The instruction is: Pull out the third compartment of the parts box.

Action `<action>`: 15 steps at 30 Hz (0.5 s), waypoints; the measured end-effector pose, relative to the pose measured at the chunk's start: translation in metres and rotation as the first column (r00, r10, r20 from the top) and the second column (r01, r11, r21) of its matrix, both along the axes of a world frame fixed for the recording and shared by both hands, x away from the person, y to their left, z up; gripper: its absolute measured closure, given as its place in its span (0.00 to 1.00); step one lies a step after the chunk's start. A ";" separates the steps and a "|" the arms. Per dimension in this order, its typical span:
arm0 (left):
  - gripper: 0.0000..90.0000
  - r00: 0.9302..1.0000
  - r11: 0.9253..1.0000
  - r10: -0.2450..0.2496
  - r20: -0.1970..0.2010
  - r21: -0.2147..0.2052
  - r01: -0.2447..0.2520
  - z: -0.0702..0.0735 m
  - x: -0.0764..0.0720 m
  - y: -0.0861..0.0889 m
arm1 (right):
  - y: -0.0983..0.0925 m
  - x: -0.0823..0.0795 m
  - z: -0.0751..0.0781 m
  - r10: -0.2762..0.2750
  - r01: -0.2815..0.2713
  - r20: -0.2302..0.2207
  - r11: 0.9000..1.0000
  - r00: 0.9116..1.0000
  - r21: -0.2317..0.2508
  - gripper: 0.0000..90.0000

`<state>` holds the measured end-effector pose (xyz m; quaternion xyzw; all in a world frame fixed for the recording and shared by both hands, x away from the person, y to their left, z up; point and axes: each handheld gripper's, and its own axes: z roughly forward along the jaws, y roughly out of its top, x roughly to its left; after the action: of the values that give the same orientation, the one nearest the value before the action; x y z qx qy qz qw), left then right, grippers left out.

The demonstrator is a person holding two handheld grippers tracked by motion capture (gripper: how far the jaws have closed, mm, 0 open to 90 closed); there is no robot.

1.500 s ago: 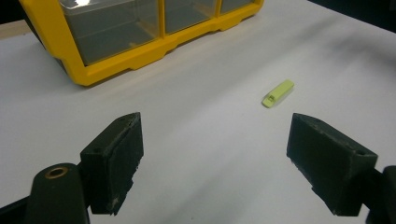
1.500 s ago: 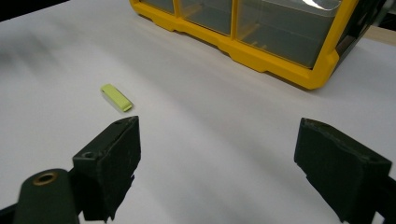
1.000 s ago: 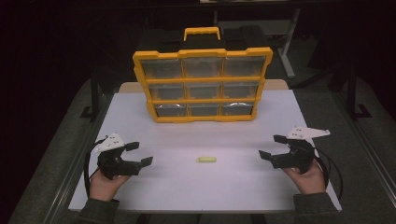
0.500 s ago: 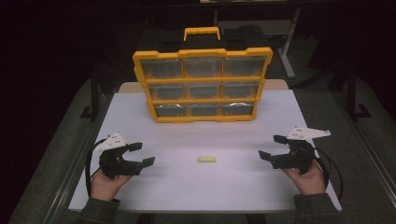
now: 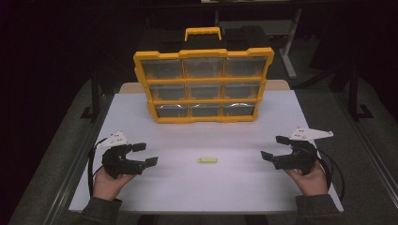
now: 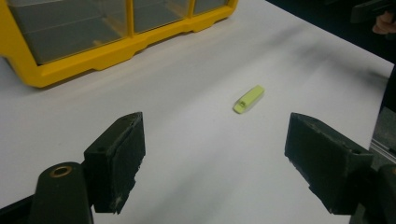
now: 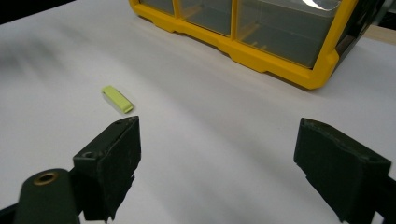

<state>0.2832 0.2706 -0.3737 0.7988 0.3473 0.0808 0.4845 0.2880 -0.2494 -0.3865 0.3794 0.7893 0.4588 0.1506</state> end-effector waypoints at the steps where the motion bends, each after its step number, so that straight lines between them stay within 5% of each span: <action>1: 0.22 1.000 1.000 -0.011 -0.002 0.000 0.011 0.002 0.000 -0.001 | -0.001 0.000 0.000 0.001 -0.001 0.005 1.000 1.000 0.002 0.15; 5: 0.23 0.998 0.998 -0.062 -0.021 -0.007 0.062 0.007 0.003 -0.007 | -0.001 0.000 0.001 -0.002 0.002 0.006 1.000 1.000 0.001 0.15; 8: 0.25 0.992 0.991 -0.109 -0.065 -0.081 0.104 0.012 0.008 -0.009 | 0.000 0.000 0.000 0.000 0.000 0.004 1.000 1.000 -0.001 0.15; 15: 0.25 0.982 0.978 -0.176 -0.075 -0.129 0.165 0.021 0.013 -0.022 | -0.002 0.000 0.001 0.003 -0.003 0.008 1.000 1.000 0.003 0.15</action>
<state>0.2967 0.2489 -0.3529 0.7971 0.3025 -0.0171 0.5223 0.2878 -0.2516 -0.3858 0.3766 0.7884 0.4617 0.1528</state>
